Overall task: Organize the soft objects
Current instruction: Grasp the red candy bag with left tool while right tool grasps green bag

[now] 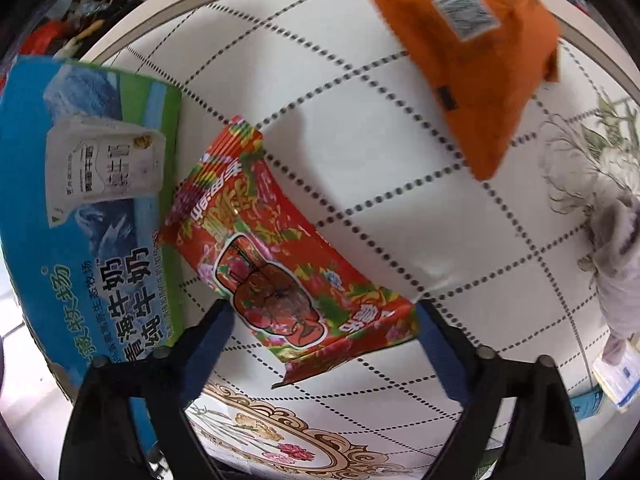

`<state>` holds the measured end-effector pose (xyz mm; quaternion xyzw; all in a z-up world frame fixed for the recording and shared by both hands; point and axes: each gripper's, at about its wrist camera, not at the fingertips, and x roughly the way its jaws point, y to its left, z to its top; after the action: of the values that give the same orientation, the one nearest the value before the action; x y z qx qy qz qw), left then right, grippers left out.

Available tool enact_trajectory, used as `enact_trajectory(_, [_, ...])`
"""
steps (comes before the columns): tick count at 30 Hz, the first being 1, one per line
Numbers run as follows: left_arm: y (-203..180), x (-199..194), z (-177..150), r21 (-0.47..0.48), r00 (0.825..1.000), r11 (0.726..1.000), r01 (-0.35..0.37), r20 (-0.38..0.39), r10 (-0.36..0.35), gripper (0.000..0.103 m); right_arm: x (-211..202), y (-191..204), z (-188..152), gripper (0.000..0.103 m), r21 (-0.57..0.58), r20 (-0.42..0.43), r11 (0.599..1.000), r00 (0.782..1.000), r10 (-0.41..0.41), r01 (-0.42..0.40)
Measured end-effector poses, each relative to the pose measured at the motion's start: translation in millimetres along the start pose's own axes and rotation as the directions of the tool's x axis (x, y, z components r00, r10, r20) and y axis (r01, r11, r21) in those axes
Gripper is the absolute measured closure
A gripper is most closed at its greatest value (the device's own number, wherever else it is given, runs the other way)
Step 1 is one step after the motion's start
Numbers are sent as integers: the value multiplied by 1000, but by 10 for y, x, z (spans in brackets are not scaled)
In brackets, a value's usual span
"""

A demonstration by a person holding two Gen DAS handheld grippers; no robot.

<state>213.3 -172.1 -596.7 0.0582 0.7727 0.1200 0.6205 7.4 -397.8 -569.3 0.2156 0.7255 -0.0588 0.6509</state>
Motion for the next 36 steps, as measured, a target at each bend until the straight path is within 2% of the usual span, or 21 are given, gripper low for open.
enact_trajectory(2, [-36,-71,-25,32,999,999,-20,44,19,41,-28,-35,-9,9,2,8,1000,1000,0,0])
enact_trajectory(3, [-62,-98,-118,44,995,997,-60,83,56,51,-30,-53,-15,9,4,9,1000,1000,2,-2])
enact_trajectory(8, [-188,-38,-618,176,979,977,-116,188,83,55,57,-75,-78,9,-8,-16,1000,1000,-1,0])
enact_trajectory(11, [-344,60,-1062,297,970,946,-134,233,64,55,121,-26,-141,9,-45,-32,999,999,-7,5])
enact_trajectory(13, [-489,109,-1356,405,968,901,-155,245,56,55,181,7,-180,9,-68,-48,998,999,-15,11])
enact_trajectory(14, [-502,132,-1439,437,969,886,-155,244,50,55,219,17,-200,17,-78,-59,997,998,-21,16])
enact_trajectory(15, [-513,159,-1612,476,970,868,-143,240,29,53,267,22,-218,35,-86,-71,996,997,-33,26])
enact_trajectory(17, [-470,214,-1762,496,976,859,-125,216,18,53,351,18,-242,55,-98,-85,993,994,-67,59])
enact_trajectory(18, [-424,207,-1836,491,981,866,-97,194,0,53,334,22,-250,63,-98,-67,994,996,-65,58])
enact_trajectory(20, [-250,158,-1947,459,985,889,-4,154,-75,52,322,24,-267,64,-94,-57,994,996,-65,60])
enact_trajectory(22, [0,64,-1985,409,979,908,95,127,-160,48,300,0,-283,64,-77,-51,995,996,-68,64])
enact_trajectory(23, [128,66,-1980,385,976,915,119,122,-179,46,291,-11,-292,64,-70,-49,996,997,-63,59])
enact_trajectory(25, [280,69,-1966,323,965,925,202,97,-245,39,295,-39,-293,64,-56,-59,998,998,-20,17])
enact_trajectory(27, [365,129,-1844,270,965,938,217,83,-247,38,314,-72,-277,55,-58,-77,998,997,4,-9])
enact_trajectory(30, [478,102,-1358,198,968,950,240,25,-250,38,306,-133,-251,49,-16,-62,1000,998,25,-26])
enact_trajectory(32, [513,270,-1305,153,968,956,250,-5,-252,38,289,-157,-237,48,4,-51,999,998,39,-38])
enact_trajectory(33, [504,346,-1242,132,967,958,254,-25,-253,31,285,-160,-232,48,9,-47,999,998,47,-46])
enact_trajectory(34, [487,405,-1198,102,960,954,280,-41,-277,17,273,-159,-213,48,14,-46,999,998,53,-53])
enact_trajectory(36, [416,468,-1194,86,957,954,289,-58,-285,17,282,-175,-199,48,33,-41,998,997,57,-56])
